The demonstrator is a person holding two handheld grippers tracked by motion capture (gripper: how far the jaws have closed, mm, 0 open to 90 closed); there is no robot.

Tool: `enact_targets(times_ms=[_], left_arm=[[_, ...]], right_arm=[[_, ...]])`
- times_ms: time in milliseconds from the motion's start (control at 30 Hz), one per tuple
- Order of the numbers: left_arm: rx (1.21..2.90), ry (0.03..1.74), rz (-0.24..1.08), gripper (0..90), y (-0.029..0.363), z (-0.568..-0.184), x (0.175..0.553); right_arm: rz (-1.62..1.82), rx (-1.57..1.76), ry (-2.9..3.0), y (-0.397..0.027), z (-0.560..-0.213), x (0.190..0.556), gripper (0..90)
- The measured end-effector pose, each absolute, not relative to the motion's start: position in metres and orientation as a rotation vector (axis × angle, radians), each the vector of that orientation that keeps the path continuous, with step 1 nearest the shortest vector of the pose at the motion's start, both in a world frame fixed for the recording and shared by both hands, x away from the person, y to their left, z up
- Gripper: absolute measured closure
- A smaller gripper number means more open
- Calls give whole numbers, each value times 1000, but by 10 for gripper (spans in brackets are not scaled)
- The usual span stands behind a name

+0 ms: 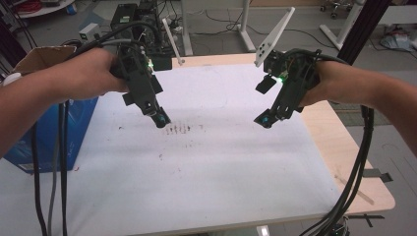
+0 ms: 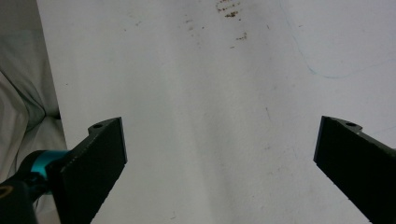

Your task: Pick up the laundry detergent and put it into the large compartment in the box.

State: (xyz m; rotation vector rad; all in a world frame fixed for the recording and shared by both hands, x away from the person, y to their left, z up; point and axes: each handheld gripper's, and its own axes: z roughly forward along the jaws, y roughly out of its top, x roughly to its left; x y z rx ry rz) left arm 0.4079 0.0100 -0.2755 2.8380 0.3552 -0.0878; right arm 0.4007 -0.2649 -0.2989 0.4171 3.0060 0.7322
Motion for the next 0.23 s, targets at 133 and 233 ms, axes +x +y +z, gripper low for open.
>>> enact_targets(times_ms=[133,233], left_arm=[[2841,344,-103,17,10,-275,408],[2833,354,-100,17,11,-274,408]], right_arm=[[736,413,3002,-266,-299,401,16],[734,417,3002,-265,-299,400,16]])
